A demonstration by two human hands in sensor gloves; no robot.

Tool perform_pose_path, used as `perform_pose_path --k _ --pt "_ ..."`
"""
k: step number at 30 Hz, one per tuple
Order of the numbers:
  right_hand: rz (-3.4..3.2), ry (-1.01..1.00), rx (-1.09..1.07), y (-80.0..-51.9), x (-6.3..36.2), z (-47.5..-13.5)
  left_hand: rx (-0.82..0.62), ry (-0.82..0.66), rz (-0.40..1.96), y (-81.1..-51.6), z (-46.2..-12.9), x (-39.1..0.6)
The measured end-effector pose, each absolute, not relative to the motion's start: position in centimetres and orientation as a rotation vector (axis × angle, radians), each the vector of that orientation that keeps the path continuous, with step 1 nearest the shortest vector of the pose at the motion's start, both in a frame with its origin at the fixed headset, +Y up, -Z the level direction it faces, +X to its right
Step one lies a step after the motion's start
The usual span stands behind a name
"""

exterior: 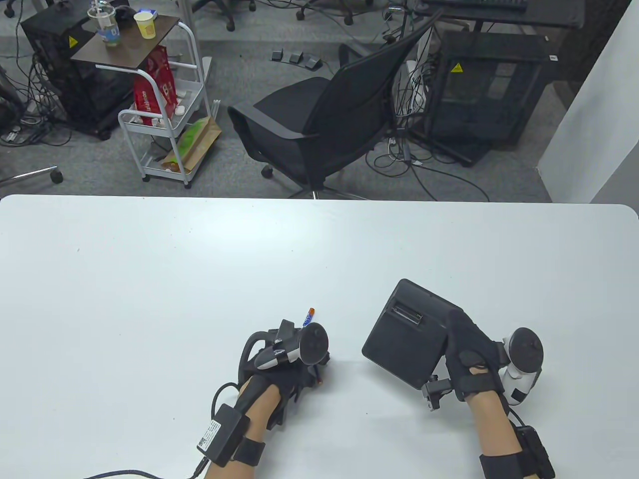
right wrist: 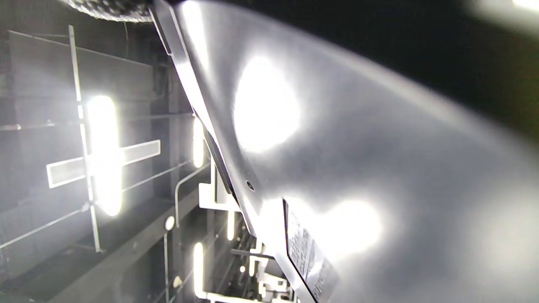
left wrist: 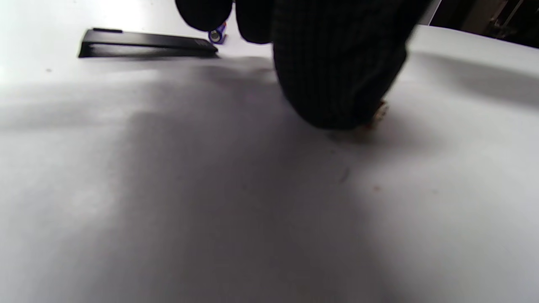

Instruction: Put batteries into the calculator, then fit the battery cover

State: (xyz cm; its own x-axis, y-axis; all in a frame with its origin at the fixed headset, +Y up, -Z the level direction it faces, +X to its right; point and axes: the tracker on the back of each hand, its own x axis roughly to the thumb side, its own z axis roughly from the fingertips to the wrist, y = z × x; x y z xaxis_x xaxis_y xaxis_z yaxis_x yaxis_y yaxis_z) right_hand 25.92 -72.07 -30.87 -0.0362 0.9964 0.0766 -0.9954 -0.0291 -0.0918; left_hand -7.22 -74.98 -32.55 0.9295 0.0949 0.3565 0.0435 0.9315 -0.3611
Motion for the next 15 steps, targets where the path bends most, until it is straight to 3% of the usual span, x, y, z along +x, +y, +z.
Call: perform_pose_path --k 15 --pt "1.555 -0.128 -0.046 -72.3 26.1 -30.9 -0.258 -0.443 -0.066 -74.5 -32.1 -4.8"
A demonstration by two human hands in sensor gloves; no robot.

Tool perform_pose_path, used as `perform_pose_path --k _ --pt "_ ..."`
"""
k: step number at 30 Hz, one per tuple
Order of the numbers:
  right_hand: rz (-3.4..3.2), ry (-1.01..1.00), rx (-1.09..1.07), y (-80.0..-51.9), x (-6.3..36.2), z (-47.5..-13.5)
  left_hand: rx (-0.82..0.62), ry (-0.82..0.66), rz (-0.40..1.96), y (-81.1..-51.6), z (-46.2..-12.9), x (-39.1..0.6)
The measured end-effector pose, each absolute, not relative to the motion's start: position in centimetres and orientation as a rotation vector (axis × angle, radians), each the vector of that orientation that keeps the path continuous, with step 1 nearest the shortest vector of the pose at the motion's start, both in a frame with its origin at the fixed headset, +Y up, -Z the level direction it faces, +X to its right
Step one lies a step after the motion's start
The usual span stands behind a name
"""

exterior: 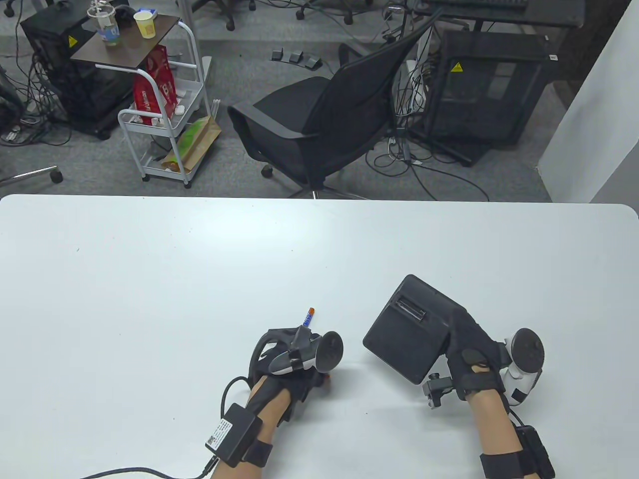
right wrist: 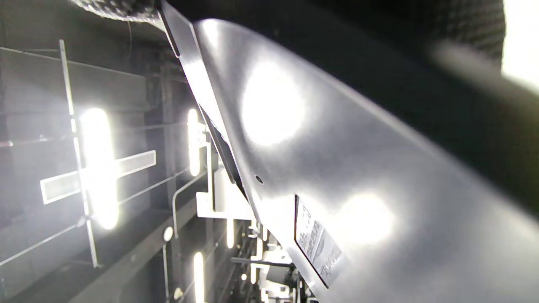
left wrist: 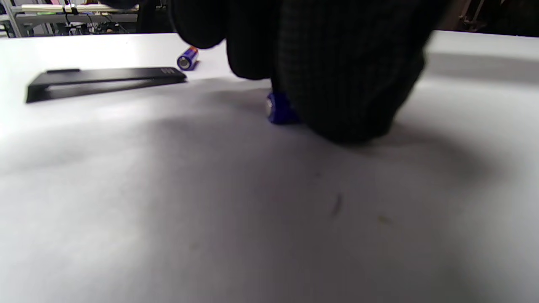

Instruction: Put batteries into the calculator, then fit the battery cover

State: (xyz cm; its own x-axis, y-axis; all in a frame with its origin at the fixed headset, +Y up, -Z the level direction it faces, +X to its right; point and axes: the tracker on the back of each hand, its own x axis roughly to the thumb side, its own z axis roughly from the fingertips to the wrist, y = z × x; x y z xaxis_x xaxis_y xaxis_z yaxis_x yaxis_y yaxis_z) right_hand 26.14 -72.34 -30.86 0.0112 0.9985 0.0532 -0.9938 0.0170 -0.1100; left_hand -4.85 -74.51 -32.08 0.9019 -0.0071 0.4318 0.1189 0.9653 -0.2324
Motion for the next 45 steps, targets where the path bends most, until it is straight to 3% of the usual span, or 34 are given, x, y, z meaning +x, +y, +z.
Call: perform_pose_path --k 7,18,23,33,38,45 --pt "1.557 -0.127 -0.041 -72.3 26.2 -30.9 -0.264 -0.495 -0.065 -74.9 -31.9 -4.3" --pt "1.522 -0.089 -0.026 -72.2 25.7 -30.7 -0.027 -0.495 0.456 -69.9 -31.6 -7.3" --pt "1.535 -0.062 -0.01 -72.3 25.2 -30.6 0.047 -0.482 0.662 -69.1 -31.6 -8.3" --pt "1.541 0.038 0.022 -72.6 23.3 -30.2 0.078 -0.562 0.76 -68.5 -31.1 -8.1" --pt "1.547 0.092 0.037 -73.0 22.3 -30.0 0.285 -0.55 0.764 -67.5 -30.2 -8.3" --pt "1.536 0.172 0.047 -73.6 21.0 -29.8 0.426 -0.566 0.768 -66.6 -29.2 -7.7"
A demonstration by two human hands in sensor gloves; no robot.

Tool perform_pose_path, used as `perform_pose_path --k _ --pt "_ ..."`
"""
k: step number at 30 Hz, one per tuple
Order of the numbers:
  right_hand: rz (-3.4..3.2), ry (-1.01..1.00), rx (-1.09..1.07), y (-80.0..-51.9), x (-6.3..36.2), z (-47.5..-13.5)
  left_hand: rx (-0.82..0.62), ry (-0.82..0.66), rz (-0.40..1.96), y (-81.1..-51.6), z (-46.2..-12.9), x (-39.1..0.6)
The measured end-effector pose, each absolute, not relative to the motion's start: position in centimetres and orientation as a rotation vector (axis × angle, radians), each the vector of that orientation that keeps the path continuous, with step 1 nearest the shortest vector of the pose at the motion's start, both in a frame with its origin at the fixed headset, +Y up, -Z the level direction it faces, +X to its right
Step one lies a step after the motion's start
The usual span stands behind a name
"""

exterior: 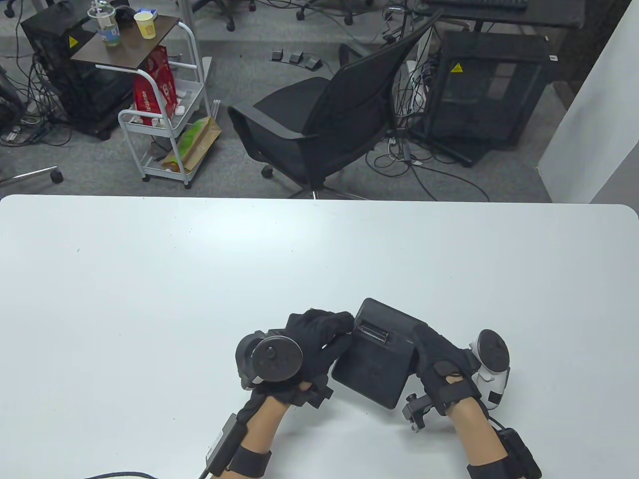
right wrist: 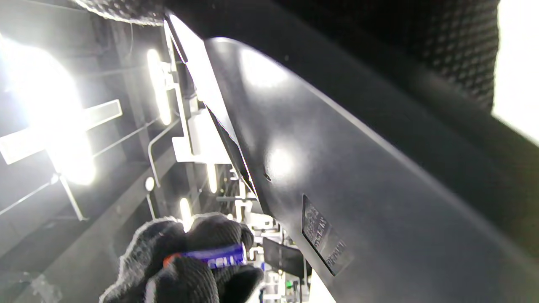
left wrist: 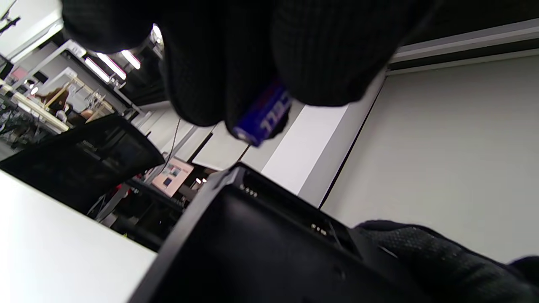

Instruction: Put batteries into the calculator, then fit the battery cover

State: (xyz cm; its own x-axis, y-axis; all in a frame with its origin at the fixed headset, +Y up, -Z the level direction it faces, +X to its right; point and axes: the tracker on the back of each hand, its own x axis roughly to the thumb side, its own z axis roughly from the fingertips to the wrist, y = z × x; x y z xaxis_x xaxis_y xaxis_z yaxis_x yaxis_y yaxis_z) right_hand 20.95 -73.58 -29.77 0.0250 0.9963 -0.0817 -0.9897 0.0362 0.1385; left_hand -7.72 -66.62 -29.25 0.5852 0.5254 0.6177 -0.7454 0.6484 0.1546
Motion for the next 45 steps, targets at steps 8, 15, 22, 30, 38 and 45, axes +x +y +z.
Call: perform_pose_path --k 8,15,22,30,38,45 --pt "1.558 0.214 0.066 -73.7 19.9 -29.4 0.495 -0.581 0.693 -66.6 -28.5 -6.8" --pt "1.578 0.22 0.076 -73.6 19.5 -29.2 0.535 -0.61 0.561 -66.5 -27.6 -5.5" --pt "1.588 0.234 0.084 -73.6 19.5 -29.2 0.559 -0.638 0.416 -66.4 -26.8 -4.4" --pt "1.622 0.215 0.1 -73.6 19.6 -29.2 0.566 -0.659 0.298 -66.4 -26.4 -3.6" --pt "1.644 0.163 0.113 -73.4 19.8 -29.4 0.571 -0.661 0.201 -66.5 -26.1 -2.6" --pt "1.648 0.163 0.091 -73.8 20.0 -29.4 0.562 -0.663 0.116 -67.1 -26.2 -1.7"
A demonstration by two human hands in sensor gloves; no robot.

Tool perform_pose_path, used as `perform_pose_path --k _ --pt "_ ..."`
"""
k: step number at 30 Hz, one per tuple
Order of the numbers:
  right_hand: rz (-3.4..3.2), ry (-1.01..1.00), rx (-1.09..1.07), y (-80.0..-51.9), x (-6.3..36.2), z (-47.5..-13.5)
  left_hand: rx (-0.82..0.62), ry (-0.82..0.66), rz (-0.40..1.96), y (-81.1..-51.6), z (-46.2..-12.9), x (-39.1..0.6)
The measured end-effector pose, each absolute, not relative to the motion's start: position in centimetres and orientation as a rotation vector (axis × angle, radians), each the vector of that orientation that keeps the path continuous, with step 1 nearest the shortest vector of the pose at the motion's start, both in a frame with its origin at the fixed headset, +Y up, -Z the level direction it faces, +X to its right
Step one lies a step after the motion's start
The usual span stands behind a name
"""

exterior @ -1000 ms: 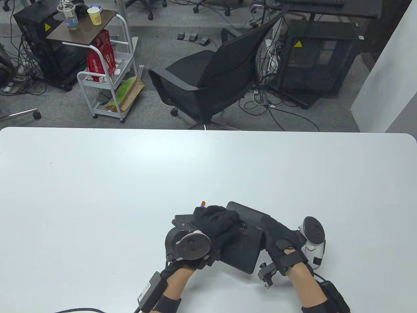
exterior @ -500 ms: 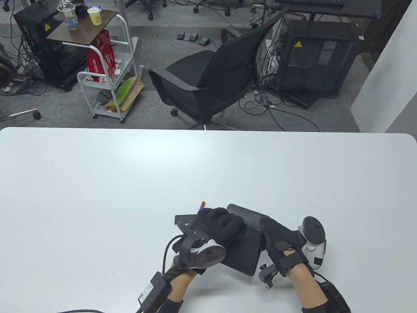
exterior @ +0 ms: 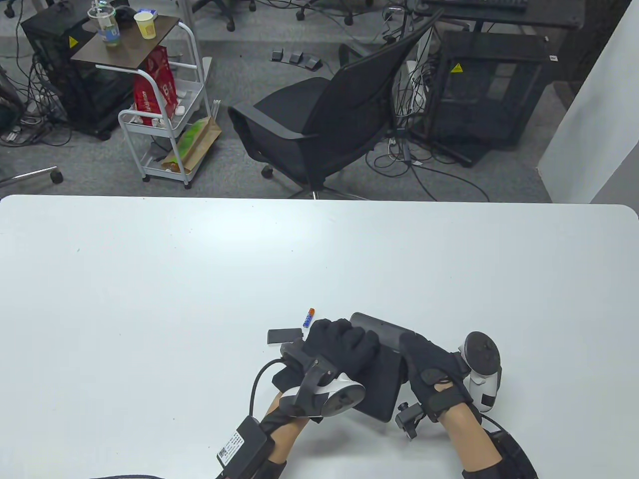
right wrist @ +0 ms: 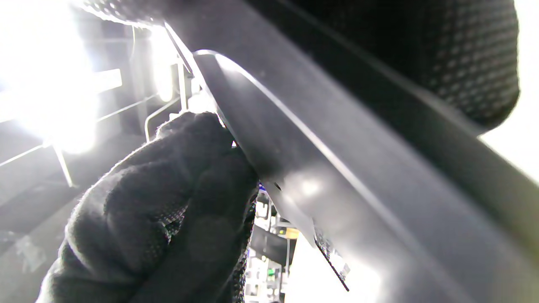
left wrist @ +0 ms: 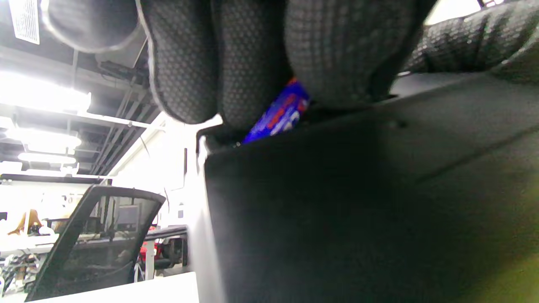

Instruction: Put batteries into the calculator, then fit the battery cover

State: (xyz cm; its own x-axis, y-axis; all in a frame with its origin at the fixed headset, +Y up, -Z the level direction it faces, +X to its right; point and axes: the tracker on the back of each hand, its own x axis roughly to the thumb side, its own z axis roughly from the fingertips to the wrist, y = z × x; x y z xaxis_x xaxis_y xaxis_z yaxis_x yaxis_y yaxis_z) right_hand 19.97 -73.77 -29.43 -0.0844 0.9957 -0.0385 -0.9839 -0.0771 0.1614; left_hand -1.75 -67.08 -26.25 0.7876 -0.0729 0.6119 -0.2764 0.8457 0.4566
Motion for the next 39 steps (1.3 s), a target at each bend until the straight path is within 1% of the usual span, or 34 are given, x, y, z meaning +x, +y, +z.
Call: perform_pose_path --k 5,11,17,24,27,29,34,37,39 --pt "1.646 0.156 0.081 -73.8 20.2 -29.4 0.56 -0.665 0.091 -67.1 -26.1 -1.4" --pt "1.625 0.158 0.058 -73.9 20.3 -29.4 0.514 -0.647 0.067 -67.2 -26.1 -0.9" --pt "1.59 0.166 0.063 -73.9 20.8 -29.6 0.466 -0.657 0.103 -67.6 -26.1 -0.7" --pt "1.547 0.13 0.067 -73.5 21.3 -29.7 0.405 -0.641 0.18 -68.0 -26.4 -0.8" --pt "1.54 0.123 0.077 -73.4 21.4 -29.7 0.409 -0.645 0.206 -68.0 -26.2 -0.8" --pt "1.543 0.115 0.09 -73.4 21.5 -29.8 0.44 -0.654 0.194 -68.1 -25.9 -0.6" --pt "1.526 0.104 0.096 -73.2 21.5 -29.8 0.428 -0.656 0.252 -68.0 -26.0 -0.8" --pt "1.527 0.101 0.094 -73.3 21.6 -29.8 0.429 -0.654 0.238 -67.9 -25.9 -0.8" --pt "1.535 0.089 0.092 -73.3 21.7 -29.8 0.462 -0.647 0.215 -68.0 -25.8 -0.9"
